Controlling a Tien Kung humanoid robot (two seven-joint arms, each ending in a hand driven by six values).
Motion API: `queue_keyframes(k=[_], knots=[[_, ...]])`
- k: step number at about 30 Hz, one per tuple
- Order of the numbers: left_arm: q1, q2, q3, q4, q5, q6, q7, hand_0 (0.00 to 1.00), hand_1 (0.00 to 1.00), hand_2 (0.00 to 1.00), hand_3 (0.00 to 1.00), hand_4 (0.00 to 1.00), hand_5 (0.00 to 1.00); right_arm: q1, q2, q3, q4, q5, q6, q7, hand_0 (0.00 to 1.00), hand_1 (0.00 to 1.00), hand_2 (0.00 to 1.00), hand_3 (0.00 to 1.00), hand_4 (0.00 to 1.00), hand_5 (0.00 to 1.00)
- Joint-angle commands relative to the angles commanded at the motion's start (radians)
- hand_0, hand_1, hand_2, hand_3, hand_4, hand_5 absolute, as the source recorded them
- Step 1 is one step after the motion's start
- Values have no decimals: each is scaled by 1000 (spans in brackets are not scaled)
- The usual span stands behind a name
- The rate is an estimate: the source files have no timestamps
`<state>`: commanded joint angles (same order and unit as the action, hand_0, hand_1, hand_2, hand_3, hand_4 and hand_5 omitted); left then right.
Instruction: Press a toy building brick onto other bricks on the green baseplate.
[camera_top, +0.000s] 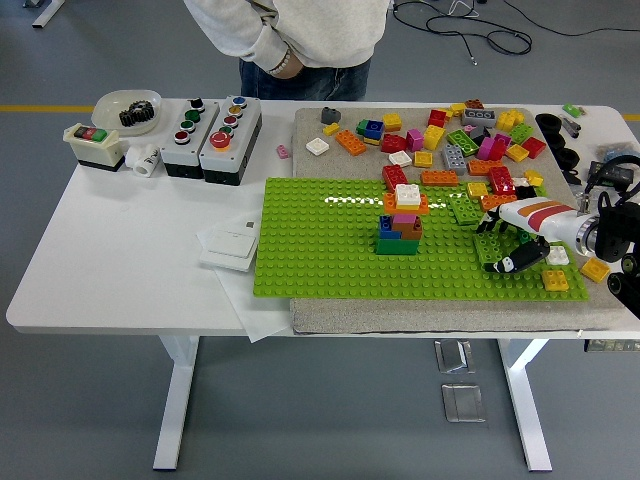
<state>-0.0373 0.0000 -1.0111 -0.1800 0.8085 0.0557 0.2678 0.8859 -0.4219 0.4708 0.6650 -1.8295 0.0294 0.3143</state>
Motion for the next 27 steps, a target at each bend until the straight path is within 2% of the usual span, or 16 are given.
queue_keyframes(k=[2,19,27], knots=[[0,0,0,0,-1,0,0,879,845,838,641,718,645,0,-3,0,5,1,-1,1,699,617,629,536,744,319],[0,1,12,0,-17,-1,-1,879,845,837,641,718,645,-5,-8,-3,15,5,0,-1,699,633,634,540,756,312],[0,0,11,0,-19,-1,-2,880,845,837,640,718,645,-8,-17,9,29,3,-8,-2,685,607,628,539,752,310]])
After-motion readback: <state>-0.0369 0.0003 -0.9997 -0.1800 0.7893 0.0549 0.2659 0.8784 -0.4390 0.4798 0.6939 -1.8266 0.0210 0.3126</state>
